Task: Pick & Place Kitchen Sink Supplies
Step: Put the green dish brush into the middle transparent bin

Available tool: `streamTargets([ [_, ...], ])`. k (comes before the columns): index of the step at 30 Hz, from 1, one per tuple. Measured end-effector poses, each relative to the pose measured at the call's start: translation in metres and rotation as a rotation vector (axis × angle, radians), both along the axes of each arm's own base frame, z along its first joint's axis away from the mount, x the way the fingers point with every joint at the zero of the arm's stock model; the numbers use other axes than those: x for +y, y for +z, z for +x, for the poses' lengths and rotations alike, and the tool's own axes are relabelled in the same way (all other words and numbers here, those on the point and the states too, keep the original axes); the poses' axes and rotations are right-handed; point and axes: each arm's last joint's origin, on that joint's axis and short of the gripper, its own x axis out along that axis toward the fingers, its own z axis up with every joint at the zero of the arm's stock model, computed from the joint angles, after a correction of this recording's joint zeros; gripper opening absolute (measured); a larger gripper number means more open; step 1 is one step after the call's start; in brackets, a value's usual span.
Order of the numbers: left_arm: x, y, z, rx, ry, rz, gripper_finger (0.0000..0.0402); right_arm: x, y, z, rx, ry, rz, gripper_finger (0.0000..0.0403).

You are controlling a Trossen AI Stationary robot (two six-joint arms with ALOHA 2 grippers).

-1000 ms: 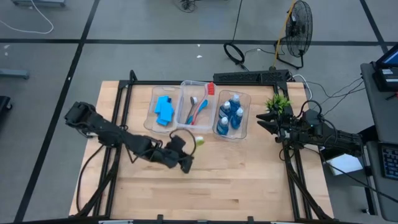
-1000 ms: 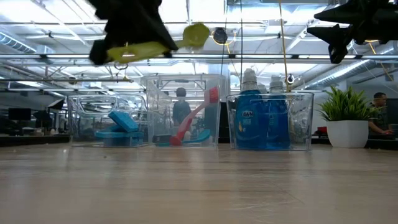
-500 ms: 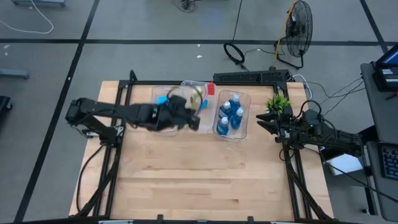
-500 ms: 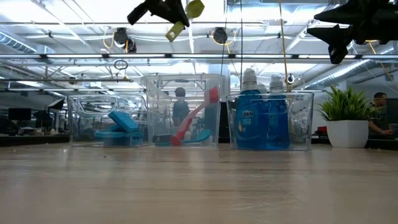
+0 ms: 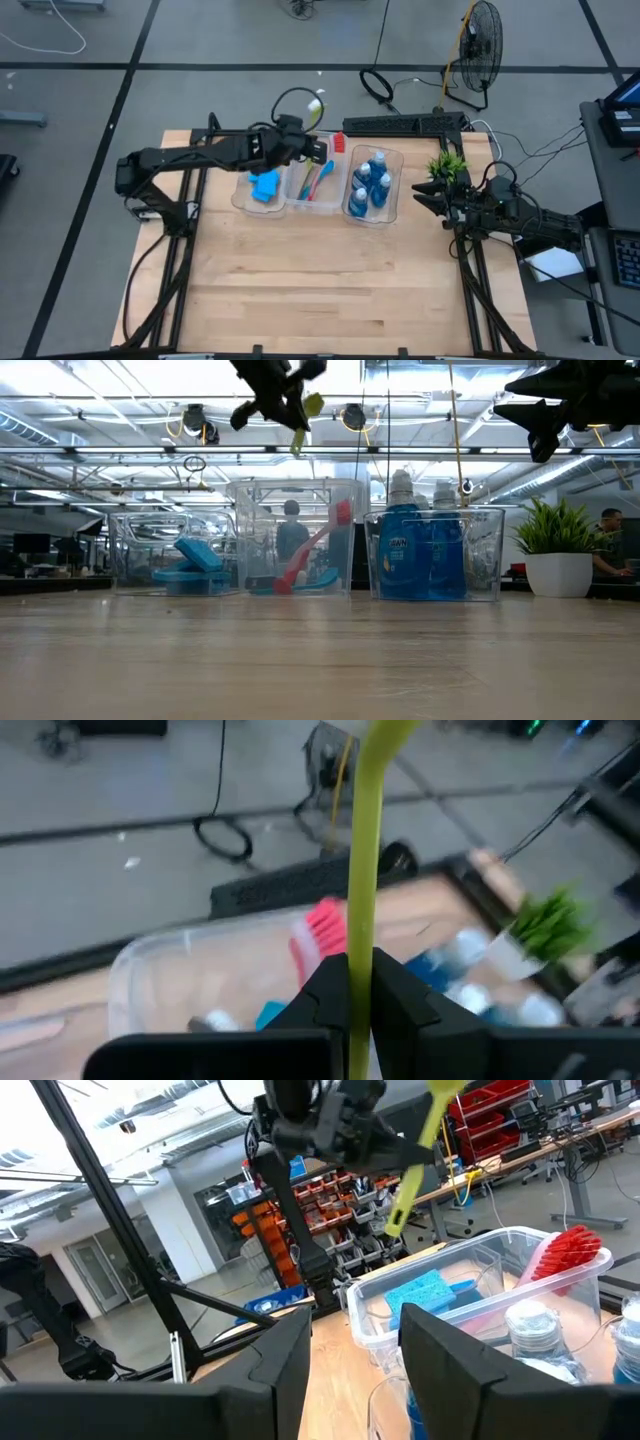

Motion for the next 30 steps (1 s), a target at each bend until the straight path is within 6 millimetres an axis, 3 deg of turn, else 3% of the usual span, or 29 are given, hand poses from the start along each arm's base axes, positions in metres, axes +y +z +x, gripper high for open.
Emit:
streamTargets([
  [15, 0.025, -0.083, 0.042, 0.228, -0.018, -0.089, 0.0018, 0.0, 0.0, 0.0, -0.001, 0.002, 0.004, 0.0141],
  [30, 0.027, -0.129, 0.042, 0.464, 0.006, -0.182, 0.0018, 0.0, 0.0, 0.0, -0.001, 0.0, 0.002, 0.0141],
])
